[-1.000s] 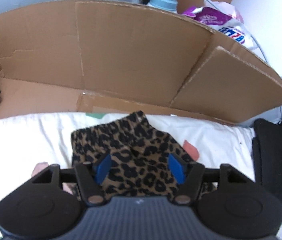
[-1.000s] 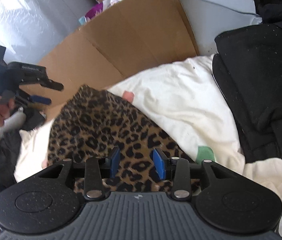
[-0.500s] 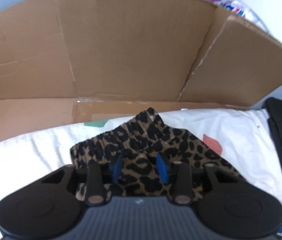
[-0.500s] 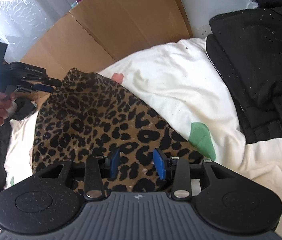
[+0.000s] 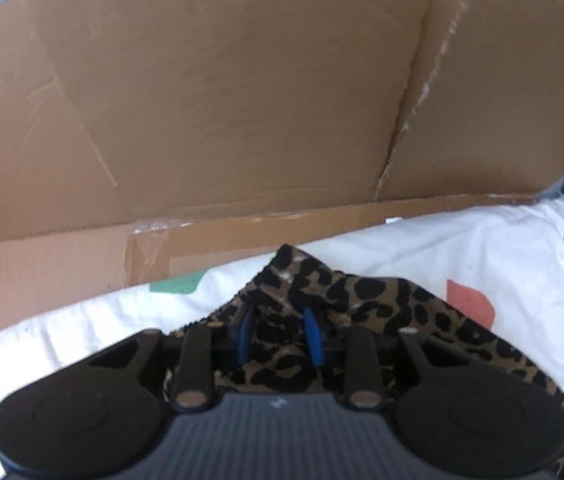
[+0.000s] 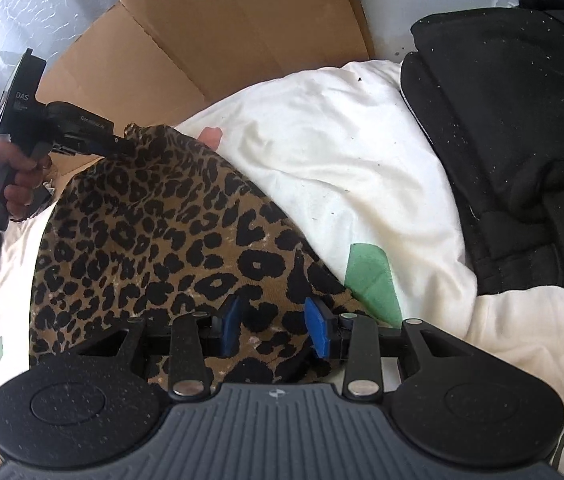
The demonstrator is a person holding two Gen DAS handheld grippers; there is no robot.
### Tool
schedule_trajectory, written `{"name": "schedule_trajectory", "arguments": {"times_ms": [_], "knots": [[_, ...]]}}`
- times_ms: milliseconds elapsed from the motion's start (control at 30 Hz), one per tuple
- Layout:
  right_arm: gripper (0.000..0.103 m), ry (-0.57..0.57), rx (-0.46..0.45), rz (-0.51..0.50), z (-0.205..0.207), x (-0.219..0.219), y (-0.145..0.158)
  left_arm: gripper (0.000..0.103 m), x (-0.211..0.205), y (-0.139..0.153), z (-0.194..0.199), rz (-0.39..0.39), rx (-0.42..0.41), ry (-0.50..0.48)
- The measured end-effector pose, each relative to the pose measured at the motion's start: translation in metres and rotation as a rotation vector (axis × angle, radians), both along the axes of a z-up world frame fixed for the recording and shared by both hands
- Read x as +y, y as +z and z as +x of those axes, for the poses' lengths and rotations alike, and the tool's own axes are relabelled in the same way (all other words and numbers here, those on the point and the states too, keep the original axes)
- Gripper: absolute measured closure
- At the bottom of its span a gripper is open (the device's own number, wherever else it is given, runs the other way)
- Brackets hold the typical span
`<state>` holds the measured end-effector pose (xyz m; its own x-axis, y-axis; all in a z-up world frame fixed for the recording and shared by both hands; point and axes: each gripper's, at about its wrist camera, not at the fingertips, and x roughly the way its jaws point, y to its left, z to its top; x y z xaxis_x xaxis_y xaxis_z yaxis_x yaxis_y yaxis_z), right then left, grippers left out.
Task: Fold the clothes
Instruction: 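Grasp the folded skirt's waistband edge again with the left gripper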
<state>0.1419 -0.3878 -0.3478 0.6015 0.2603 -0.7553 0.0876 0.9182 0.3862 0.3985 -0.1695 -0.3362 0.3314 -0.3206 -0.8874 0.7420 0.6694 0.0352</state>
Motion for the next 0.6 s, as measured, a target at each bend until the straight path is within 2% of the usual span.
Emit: {"name": "schedule_trajectory", "arguments": {"times_ms": [67,267,600], "knots": [[0.064,-0.004,0.003,0.003,0.000,-0.002,-0.001,0.074,-0.005,-0.002,0.001,0.004,-0.006,0.004],[0.081,-0.025,0.013,0.020,0.000,-0.009,-0.004,0.074,-0.023,-0.004,-0.005,0.046,-0.039,-0.003],[0.081,-0.044,0.013,0.024,0.000,-0.012,-0.005,0.074,0.016,0.042,-0.011,-0.035,0.030,-0.009]]}}
